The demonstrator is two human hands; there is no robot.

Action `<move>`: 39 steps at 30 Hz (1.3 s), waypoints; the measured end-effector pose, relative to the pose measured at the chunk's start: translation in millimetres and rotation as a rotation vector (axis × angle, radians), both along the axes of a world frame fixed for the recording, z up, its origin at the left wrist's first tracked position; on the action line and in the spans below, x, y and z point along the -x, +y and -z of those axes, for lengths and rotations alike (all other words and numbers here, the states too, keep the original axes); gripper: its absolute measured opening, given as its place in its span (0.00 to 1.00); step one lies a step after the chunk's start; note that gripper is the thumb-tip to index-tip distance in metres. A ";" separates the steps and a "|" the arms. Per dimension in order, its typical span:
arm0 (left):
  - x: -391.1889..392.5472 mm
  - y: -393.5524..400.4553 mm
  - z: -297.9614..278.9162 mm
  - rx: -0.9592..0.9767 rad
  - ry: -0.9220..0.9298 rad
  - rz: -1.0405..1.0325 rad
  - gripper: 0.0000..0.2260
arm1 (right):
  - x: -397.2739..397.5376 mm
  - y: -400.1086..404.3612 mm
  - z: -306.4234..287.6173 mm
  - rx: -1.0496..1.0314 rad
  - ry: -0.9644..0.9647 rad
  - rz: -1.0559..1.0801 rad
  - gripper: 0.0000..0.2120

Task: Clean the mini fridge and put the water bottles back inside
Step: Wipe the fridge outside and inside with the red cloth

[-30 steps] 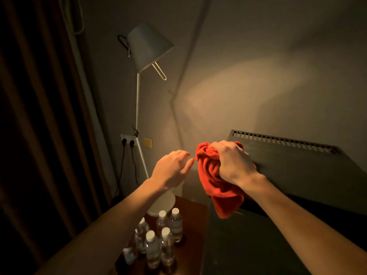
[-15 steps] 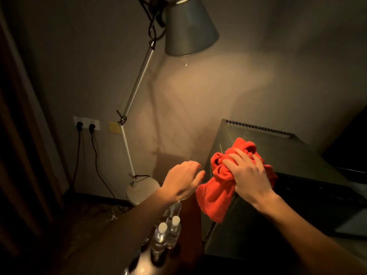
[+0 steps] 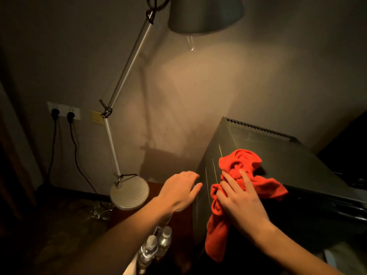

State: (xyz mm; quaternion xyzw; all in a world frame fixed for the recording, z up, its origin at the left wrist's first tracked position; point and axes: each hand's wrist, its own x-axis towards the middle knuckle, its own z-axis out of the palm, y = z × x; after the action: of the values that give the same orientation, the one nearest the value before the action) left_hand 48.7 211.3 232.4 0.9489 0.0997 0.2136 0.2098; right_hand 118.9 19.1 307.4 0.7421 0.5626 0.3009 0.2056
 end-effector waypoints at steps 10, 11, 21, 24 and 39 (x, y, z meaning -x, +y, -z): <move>-8.0 -8.9 39.0 0.183 -0.019 0.142 0.17 | -3.6 50.7 33.9 0.291 0.008 0.388 0.23; -5.3 -10.8 44.1 0.197 -0.021 0.160 0.16 | -2.0 52.1 37.8 0.358 0.034 0.432 0.26; 1.9 21.1 89.2 0.262 0.027 0.159 0.22 | 3.6 44.8 33.5 0.623 -0.028 0.506 0.34; -8.4 27.6 96.8 0.245 0.024 0.145 0.24 | -10.4 55.7 35.4 0.625 -0.073 0.507 0.27; -46.0 25.2 132.2 0.245 0.073 0.058 0.28 | -59.5 98.9 47.4 0.740 0.027 0.451 0.28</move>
State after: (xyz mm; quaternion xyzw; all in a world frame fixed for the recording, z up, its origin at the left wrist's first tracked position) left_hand 94.7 236.5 100.3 0.9258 0.1052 0.1589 0.3264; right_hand 178.5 118.1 260.0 0.7265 0.4589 0.0169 0.5111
